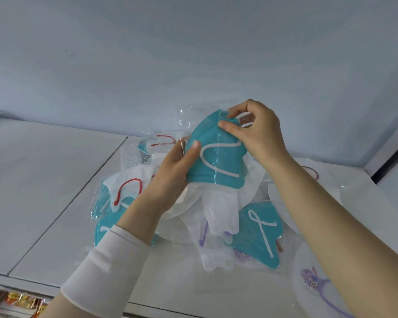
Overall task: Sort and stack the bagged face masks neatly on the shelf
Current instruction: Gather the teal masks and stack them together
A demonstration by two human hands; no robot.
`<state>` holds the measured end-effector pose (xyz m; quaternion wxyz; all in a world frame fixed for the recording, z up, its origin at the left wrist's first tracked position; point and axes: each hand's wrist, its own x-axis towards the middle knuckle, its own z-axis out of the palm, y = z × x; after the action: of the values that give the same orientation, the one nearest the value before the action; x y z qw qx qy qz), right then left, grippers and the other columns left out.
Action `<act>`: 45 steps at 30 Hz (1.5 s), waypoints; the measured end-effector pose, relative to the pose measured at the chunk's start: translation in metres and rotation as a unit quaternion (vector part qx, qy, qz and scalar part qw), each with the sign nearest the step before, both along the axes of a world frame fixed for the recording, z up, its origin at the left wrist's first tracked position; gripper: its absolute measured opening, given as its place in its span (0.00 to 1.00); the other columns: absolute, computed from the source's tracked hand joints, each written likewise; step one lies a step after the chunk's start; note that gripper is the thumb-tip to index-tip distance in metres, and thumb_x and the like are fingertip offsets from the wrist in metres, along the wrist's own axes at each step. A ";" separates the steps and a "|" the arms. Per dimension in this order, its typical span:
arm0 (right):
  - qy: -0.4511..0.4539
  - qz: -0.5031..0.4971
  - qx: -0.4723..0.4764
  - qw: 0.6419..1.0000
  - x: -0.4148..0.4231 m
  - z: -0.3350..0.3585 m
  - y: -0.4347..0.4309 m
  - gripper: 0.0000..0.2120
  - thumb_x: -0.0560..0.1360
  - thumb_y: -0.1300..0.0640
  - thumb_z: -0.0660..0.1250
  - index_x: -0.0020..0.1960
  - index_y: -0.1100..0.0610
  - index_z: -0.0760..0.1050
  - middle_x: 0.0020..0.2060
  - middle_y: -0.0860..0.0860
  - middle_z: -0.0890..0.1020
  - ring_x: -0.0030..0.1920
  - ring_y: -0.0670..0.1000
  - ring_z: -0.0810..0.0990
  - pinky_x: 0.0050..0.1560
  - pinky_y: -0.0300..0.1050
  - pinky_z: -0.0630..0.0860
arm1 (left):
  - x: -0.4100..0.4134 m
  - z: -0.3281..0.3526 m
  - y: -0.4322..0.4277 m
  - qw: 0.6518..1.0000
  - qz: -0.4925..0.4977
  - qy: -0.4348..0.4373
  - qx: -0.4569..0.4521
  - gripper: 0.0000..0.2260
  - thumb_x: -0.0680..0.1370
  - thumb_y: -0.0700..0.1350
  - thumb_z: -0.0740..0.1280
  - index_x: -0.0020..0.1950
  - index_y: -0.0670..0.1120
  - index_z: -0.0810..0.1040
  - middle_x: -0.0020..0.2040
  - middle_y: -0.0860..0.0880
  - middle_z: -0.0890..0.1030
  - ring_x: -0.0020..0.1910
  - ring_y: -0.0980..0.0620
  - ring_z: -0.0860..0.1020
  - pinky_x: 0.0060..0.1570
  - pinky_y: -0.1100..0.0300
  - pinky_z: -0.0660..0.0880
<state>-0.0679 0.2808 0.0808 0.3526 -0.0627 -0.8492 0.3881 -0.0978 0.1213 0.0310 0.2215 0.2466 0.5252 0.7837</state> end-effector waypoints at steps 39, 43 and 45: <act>-0.056 0.029 -0.483 0.873 0.060 -0.032 0.027 0.05 0.78 0.59 0.63 0.49 0.60 0.75 0.46 0.54 0.82 0.44 0.51 0.83 0.47 0.47 0.81 | 0.008 -0.001 0.042 0.984 0.170 -0.048 -0.007 0.16 0.78 0.38 0.65 0.65 0.45 0.70 0.56 0.46 0.80 0.54 0.46 0.81 0.53 0.52 0.79; 0.134 -0.106 -0.400 0.900 0.088 -0.021 0.037 0.04 0.77 0.58 0.65 0.45 0.58 0.74 0.40 0.52 0.81 0.36 0.46 0.82 0.39 0.42 0.80 | 0.014 -0.002 0.044 0.979 0.199 -0.052 -0.010 0.15 0.78 0.40 0.65 0.63 0.49 0.69 0.56 0.48 0.79 0.54 0.48 0.80 0.53 0.54 0.78; 0.176 -0.222 -0.205 0.937 0.100 -0.018 0.039 0.06 0.75 0.55 0.66 0.46 0.58 0.76 0.36 0.46 0.79 0.34 0.44 0.79 0.40 0.39 0.78 | 0.018 -0.001 0.046 0.978 0.200 -0.060 -0.005 0.15 0.79 0.41 0.65 0.64 0.50 0.69 0.56 0.49 0.79 0.53 0.50 0.80 0.51 0.57 0.79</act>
<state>0.0318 0.3201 0.0630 0.5529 -0.2510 -0.6401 0.4707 -0.0799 0.1676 0.0295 0.0923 0.0879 0.5535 0.8231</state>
